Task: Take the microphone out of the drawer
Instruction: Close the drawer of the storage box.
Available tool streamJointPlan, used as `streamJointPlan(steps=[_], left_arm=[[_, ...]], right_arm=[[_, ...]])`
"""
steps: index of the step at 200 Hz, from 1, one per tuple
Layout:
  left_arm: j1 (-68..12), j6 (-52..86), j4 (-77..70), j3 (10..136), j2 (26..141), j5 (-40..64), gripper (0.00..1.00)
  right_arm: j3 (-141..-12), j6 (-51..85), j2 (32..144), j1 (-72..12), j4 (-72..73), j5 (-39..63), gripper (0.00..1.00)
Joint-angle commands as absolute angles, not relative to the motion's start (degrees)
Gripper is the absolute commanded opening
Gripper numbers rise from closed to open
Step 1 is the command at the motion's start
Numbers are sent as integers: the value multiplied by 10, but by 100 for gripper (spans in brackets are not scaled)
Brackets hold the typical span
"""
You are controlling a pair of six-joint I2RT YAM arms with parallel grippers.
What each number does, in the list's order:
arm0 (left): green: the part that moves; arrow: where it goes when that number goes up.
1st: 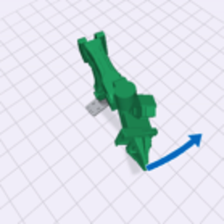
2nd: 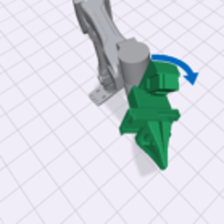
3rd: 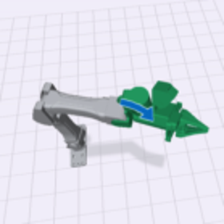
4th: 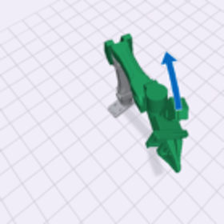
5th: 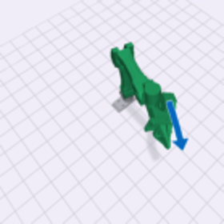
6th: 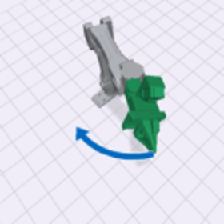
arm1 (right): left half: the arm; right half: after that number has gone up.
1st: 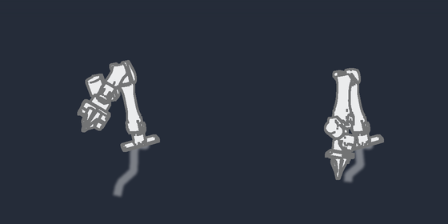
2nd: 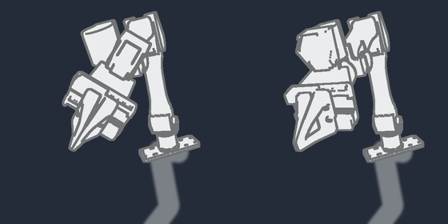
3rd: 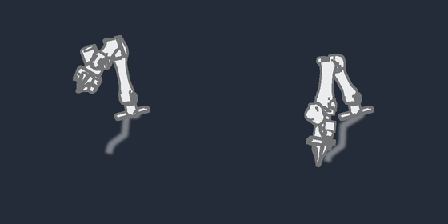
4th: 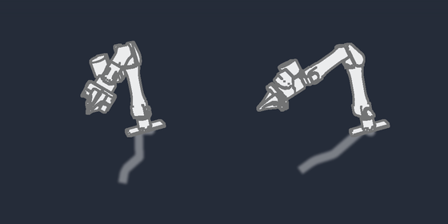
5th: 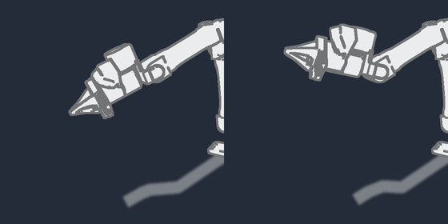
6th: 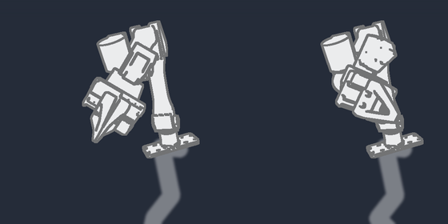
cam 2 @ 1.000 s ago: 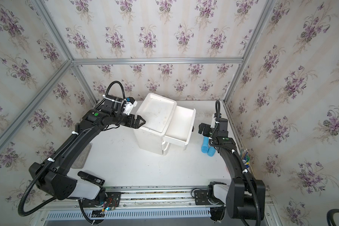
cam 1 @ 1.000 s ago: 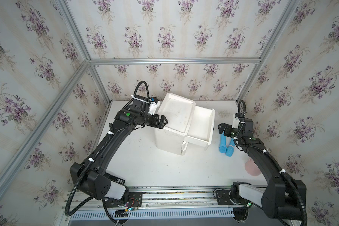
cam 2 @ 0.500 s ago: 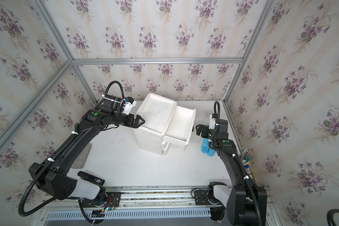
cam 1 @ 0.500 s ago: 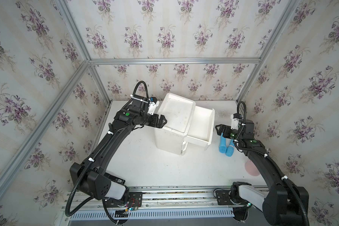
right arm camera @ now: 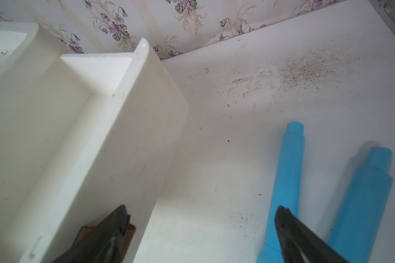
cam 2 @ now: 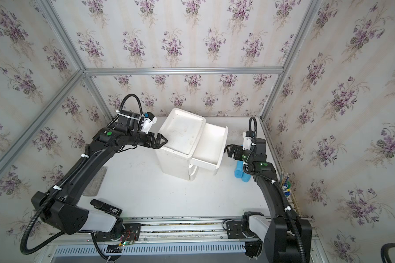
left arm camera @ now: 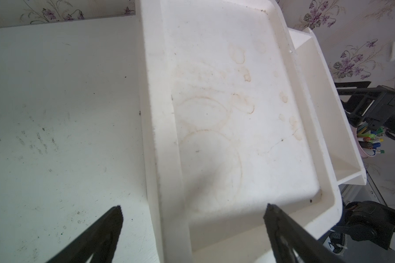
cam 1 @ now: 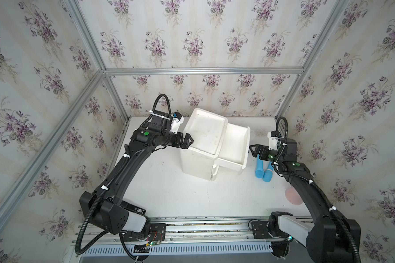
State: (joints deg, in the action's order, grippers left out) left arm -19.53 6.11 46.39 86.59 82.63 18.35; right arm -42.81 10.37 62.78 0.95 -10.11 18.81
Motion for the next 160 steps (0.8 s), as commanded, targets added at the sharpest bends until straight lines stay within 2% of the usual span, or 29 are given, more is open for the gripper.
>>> streamJointPlan(steps=[1, 56, 109, 160], left_arm=[[-194, 60, 460, 865, 824, 193, 99], [-194, 74, 458, 901, 858, 218, 99], [-203, 83, 457, 916, 883, 215, 99], [-204, 79, 457, 906, 886, 226, 99]], right_arm=[[-421, 99, 617, 7, -98, 201, 98], [-408, 89, 589, 5, -122, 193, 97], [-408, 98, 583, -3, -94, 230, 97], [-431, 119, 610, -57, -61, 234, 97]])
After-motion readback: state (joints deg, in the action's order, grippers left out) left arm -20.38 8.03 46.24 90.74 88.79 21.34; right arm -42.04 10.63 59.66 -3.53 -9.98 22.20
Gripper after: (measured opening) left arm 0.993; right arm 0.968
